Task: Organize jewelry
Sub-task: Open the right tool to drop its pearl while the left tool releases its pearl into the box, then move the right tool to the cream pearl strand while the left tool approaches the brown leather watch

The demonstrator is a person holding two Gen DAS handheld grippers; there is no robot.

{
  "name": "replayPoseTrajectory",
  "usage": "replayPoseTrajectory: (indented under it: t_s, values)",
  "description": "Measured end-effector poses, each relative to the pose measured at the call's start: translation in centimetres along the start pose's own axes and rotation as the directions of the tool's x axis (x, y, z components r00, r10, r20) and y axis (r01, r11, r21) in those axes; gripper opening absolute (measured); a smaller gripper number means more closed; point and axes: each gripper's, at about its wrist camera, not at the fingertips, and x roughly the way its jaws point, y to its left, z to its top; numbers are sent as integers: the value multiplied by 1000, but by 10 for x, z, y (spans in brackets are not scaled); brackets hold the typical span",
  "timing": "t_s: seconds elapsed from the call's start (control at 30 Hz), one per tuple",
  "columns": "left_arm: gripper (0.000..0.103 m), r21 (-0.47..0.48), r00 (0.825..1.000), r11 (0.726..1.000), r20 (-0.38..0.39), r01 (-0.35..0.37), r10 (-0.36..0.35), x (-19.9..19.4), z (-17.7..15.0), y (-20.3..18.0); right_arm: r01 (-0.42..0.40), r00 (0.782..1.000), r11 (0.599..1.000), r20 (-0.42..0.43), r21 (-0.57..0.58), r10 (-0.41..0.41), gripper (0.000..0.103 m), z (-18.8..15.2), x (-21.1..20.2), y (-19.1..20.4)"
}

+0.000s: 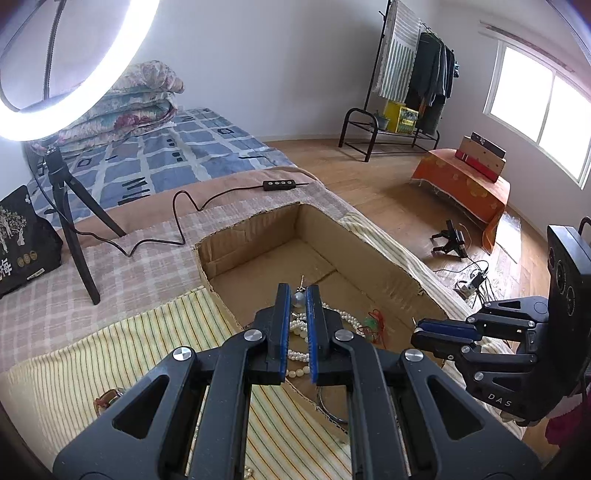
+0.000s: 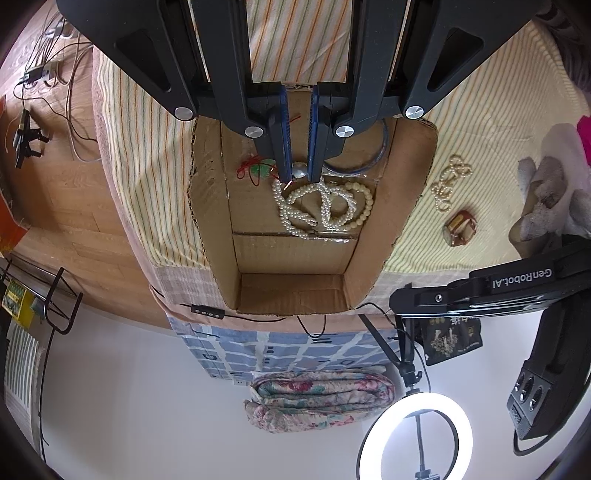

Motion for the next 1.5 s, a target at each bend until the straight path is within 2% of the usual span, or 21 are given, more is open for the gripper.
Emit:
replayPoseTrajectory:
  t_s: [0.3,0.47,0.5,0.53,0.57,0.6,0.63,0.73,0.8,1.0,1.5]
  values:
    - [6,-12,1000,1000,-6,-16,15,5,3,0,-10,1000,1000,-3,-20,10,7,1,0,4]
    - [7,-16,1000,1000,-9,-20,20,8,4,2,12,1000,999,8,-34,-12,8,2,-1,7]
    - [9,-15,1000,1000,-9,-22,22,8,4,2,14,1000,999,9,-34,-14,12,2,-1,7]
    - [24,-14,1000,1000,-8,-25,25,8,4,2,19,1000,999,13,-35,-19,22,2,-1,7]
    - [45,-16,1000,999,-4,-28,28,7,4,3,28,999,999,18,-36,-27,29,2,-2,7]
    - [52,-20,1000,999,4,-29,29,6,4,4,35,999,999,25,-36,-34,42,2,-3,7]
    - [55,-25,999,999,15,-29,30,4,4,5,39,999,999,33,-35,-38,52,2,-4,7]
    - [55,-31,999,999,15,-31,31,3,5,7,45,998,998,48,-34,-43,69,2,-7,7]
    - [55,-29,999,999,15,-36,36,1,5,7,58,997,998,55,-39,-56,73,2,-8,8]
    - [55,-28,999,999,16,-40,40,-2,6,8,83,996,994,50,-66,-79,75,4,-9,16]
    - [55,-37,997,997,34,-66,68,-36,8,26,48,996,996,72,-81,-43,75,10,-26,41]
